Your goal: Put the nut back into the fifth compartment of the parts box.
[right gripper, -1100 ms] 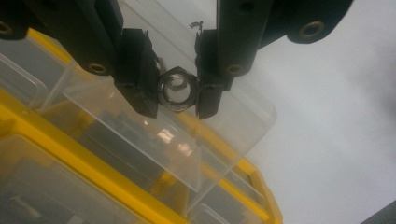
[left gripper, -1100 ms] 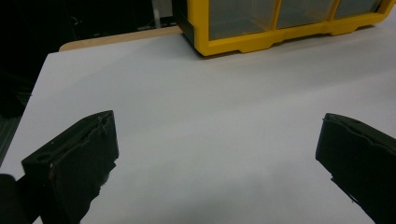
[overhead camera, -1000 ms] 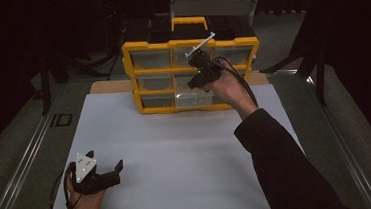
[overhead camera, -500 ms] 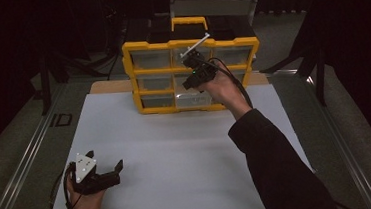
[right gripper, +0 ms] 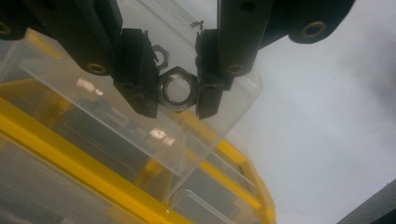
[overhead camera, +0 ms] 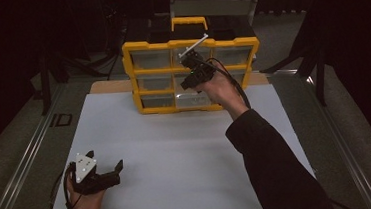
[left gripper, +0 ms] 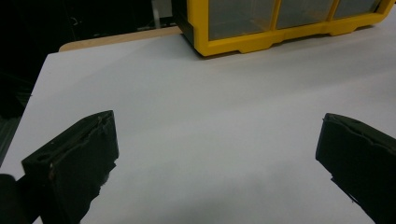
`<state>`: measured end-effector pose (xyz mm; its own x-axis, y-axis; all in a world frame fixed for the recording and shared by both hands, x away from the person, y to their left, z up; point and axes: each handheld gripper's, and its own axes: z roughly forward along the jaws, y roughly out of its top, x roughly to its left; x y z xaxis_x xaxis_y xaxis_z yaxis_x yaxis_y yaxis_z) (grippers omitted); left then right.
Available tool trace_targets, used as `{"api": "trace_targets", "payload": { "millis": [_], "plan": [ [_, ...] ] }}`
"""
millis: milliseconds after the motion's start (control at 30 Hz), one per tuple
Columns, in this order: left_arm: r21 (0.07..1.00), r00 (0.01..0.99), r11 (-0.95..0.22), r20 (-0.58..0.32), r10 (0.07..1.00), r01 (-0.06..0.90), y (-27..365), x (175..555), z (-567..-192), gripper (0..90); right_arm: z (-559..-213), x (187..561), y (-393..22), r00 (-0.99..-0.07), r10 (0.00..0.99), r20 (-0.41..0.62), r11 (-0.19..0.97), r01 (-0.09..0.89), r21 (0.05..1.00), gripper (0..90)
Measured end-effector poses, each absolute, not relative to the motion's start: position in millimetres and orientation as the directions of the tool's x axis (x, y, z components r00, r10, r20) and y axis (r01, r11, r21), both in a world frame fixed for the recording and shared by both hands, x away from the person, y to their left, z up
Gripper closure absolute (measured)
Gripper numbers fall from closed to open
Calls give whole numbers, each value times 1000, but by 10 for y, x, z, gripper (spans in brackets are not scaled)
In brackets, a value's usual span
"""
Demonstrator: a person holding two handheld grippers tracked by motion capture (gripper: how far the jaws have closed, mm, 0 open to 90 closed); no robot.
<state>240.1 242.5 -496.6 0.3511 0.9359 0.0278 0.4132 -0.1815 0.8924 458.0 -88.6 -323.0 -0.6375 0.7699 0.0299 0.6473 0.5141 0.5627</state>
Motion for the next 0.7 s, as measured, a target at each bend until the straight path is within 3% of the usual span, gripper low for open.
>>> {"api": "trace_targets", "payload": {
  "millis": [300,467,700],
  "plan": [
    [893,351,-180,27,936,413,2426,2400,-4966,0,-3235,4579,-898,-643,765,43,503,638,583,623],
    [892,351,-182,28,936,413,2425,2400,-4966,0,-3213,4538,-934,-651,757,50,502,629,594,460],
    [892,352,-183,29,936,413,2421,2396,-4965,0,-3213,4482,-1006,-663,748,29,519,611,598,368]
  ]
}}
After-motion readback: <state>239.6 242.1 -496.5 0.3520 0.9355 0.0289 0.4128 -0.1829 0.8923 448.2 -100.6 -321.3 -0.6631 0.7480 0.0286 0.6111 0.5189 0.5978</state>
